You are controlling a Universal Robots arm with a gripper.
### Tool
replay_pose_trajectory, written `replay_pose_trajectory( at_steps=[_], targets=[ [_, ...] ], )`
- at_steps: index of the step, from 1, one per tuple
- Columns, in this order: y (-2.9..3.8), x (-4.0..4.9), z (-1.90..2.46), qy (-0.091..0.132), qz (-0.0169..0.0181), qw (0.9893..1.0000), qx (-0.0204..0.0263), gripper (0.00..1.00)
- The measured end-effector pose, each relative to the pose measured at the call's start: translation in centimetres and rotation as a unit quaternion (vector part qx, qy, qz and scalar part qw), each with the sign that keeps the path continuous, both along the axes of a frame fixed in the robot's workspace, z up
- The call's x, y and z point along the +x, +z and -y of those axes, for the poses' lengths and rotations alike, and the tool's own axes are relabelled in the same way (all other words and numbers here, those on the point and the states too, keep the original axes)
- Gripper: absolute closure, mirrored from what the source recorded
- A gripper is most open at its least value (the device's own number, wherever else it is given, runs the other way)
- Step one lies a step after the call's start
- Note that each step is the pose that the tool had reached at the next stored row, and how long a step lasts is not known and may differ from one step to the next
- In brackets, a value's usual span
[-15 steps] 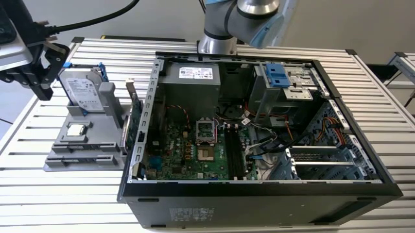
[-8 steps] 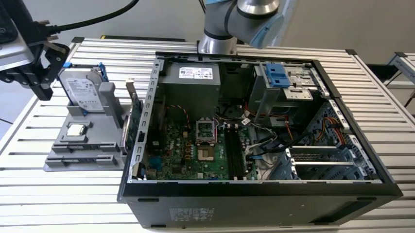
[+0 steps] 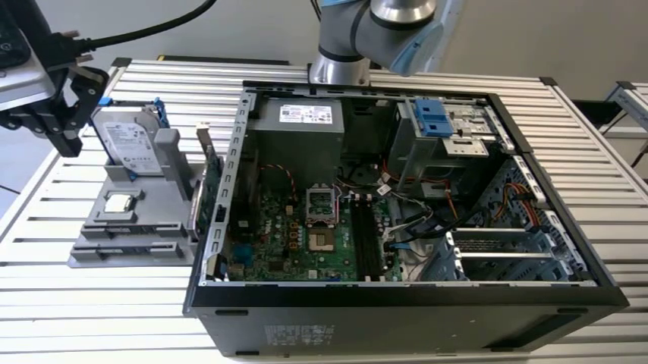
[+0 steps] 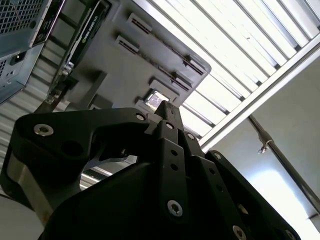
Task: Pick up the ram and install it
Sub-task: 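Reach for the ram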
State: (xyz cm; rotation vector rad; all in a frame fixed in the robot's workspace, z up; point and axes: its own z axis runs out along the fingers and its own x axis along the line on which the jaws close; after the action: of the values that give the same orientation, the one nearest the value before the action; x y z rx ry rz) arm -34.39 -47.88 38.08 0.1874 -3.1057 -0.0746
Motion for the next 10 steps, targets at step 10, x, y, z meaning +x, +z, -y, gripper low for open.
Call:
replay_pose_trajectory(
  at_steps=[10],
  targets=[
    [-0.01, 0.00, 0.00, 0.020, 0.0001, 0.9998, 0.0000, 1.00]
  ],
)
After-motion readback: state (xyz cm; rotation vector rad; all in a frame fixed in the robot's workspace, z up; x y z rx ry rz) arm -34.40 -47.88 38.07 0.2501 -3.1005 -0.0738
